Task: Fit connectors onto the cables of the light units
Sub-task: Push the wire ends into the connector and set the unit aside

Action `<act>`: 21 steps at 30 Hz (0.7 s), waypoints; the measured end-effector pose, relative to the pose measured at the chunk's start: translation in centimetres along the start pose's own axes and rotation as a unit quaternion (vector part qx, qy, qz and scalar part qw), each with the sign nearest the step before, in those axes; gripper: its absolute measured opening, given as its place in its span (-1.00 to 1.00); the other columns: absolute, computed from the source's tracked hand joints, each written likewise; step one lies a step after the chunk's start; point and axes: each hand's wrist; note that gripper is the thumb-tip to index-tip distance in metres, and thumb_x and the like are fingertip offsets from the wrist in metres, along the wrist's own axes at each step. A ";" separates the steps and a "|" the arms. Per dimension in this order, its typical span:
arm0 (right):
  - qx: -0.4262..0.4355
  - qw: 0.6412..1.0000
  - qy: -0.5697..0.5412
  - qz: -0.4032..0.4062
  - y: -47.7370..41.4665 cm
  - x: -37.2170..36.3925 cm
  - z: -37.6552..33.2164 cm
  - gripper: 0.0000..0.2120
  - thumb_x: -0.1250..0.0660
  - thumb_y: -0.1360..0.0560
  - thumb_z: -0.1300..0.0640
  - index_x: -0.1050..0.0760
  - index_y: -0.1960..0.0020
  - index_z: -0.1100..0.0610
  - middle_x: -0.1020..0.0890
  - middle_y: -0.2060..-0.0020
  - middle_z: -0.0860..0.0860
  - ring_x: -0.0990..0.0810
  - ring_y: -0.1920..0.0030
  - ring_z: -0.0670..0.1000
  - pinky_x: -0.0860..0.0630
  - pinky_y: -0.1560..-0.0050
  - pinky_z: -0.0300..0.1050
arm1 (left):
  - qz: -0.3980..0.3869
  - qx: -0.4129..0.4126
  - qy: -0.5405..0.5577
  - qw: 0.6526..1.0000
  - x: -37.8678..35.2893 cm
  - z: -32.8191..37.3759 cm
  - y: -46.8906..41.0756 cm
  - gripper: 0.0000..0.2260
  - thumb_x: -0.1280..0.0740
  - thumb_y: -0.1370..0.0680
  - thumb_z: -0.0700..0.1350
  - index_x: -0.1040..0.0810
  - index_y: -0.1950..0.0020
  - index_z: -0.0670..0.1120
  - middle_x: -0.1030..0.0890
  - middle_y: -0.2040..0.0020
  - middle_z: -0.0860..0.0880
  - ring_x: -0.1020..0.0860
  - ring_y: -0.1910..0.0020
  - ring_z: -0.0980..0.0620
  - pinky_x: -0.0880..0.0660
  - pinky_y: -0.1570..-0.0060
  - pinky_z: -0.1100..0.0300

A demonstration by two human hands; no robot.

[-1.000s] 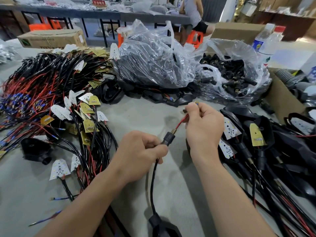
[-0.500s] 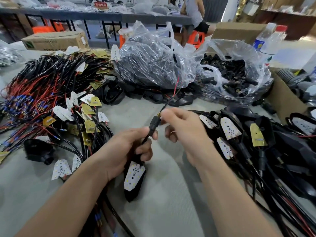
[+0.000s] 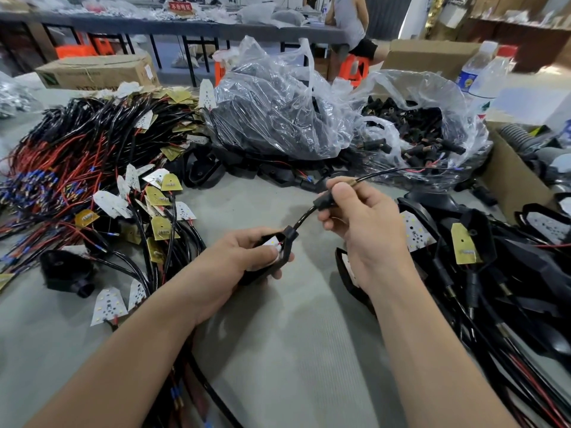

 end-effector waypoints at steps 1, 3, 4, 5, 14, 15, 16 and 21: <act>-0.014 1.000 0.015 -0.023 0.1 0.0 0.1 -0.88 -0.29 -0.61 0.33 -0.58 0.01 0.18 -0.66 0.28 0.07 -0.56 0.36 0.01 -0.49 0.33 -0.21 | 0.012 -0.015 -0.003 1.000 0.0 -0.2 -0.1 -0.77 -0.38 -0.56 -0.25 -0.74 -0.10 0.00 -0.73 0.00 -0.11 -0.63 0.19 0.05 -0.53 0.21 0.31; -0.046 0.995 0.041 -0.076 0.4 -0.1 0.5 -0.85 -0.30 -0.59 0.37 -0.56 -0.01 0.16 -0.68 0.28 0.03 -0.57 0.32 0.00 -0.51 0.27 -0.21 | 0.046 -0.036 -0.003 0.998 0.0 -0.5 -0.3 -0.71 -0.33 -0.58 -0.32 -0.74 -0.11 0.00 -0.72 0.00 -0.13 -0.62 0.13 0.03 -0.54 0.08 0.27; -0.060 0.993 0.042 -0.094 0.5 -0.1 0.6 -0.84 -0.30 -0.58 0.39 -0.55 -0.02 0.16 -0.69 0.26 0.04 -0.58 0.31 -0.01 -0.52 0.24 -0.20 | 0.057 -0.046 -0.004 0.997 0.0 -0.6 -0.3 -0.71 -0.33 -0.59 -0.33 -0.73 -0.13 -0.02 -0.71 0.00 -0.15 -0.61 0.12 0.02 -0.54 0.06 0.26; -0.072 0.991 0.037 -0.107 0.6 -0.1 0.7 -0.83 -0.29 -0.58 0.41 -0.53 -0.04 0.17 -0.69 0.25 0.05 -0.58 0.29 -0.01 -0.53 0.21 -0.21 | 0.063 -0.055 -0.008 0.996 -0.1 -0.7 -0.3 -0.72 -0.33 -0.59 -0.32 -0.71 -0.15 -0.02 -0.70 0.00 -0.16 -0.61 0.13 0.03 -0.53 0.10 0.26; -0.078 0.980 0.011 -0.183 0.4 0.4 1.0 -0.75 -0.29 -0.52 0.51 -0.59 0.03 0.19 -0.67 0.22 0.04 -0.65 0.18 -0.06 -0.63 0.08 -0.21 | 0.115 -0.082 -0.049 0.989 -0.4 -0.5 -0.2 -0.81 -0.32 -0.62 -0.30 -0.59 -0.12 -0.04 -0.64 0.18 -0.01 -0.53 0.26 0.10 -0.42 0.22 0.24; -0.074 0.979 0.014 -0.188 0.4 0.5 1.0 -0.73 -0.28 -0.52 0.53 -0.59 0.03 0.19 -0.67 0.21 0.05 -0.66 0.17 -0.05 -0.63 0.05 -0.19 | 0.117 -0.074 -0.051 0.989 -0.5 -0.4 -0.2 -0.83 -0.31 -0.63 -0.29 -0.59 -0.11 -0.04 -0.65 0.17 -0.01 -0.53 0.26 0.10 -0.42 0.22 0.25; -0.071 0.979 0.020 -0.192 0.4 0.6 1.0 -0.70 -0.26 -0.51 0.55 -0.59 0.04 0.19 -0.68 0.19 0.07 -0.67 0.14 -0.03 -0.63 0.02 -0.17 | 0.113 -0.058 -0.047 0.991 -0.6 -0.3 -0.1 -0.84 -0.30 -0.64 -0.28 -0.58 -0.09 -0.04 -0.66 0.17 -0.01 -0.54 0.27 0.10 -0.43 0.24 0.27; -0.085 0.972 0.018 -0.219 0.5 0.5 1.0 -0.64 -0.19 -0.51 0.59 -0.58 0.06 0.18 -0.70 0.14 0.11 -0.68 0.04 0.01 -0.62 -0.03 -0.15 | 0.076 0.005 0.027 0.997 -0.6 0.2 0.1 -0.87 -0.24 -0.66 -0.27 -0.56 -0.09 -0.11 -0.70 0.15 -0.10 -0.48 0.37 0.06 -0.30 0.48 0.32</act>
Point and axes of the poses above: each hand's wrist, its own y-axis away from the middle knuckle, its own x-axis out of the back of the hand, z = x × y
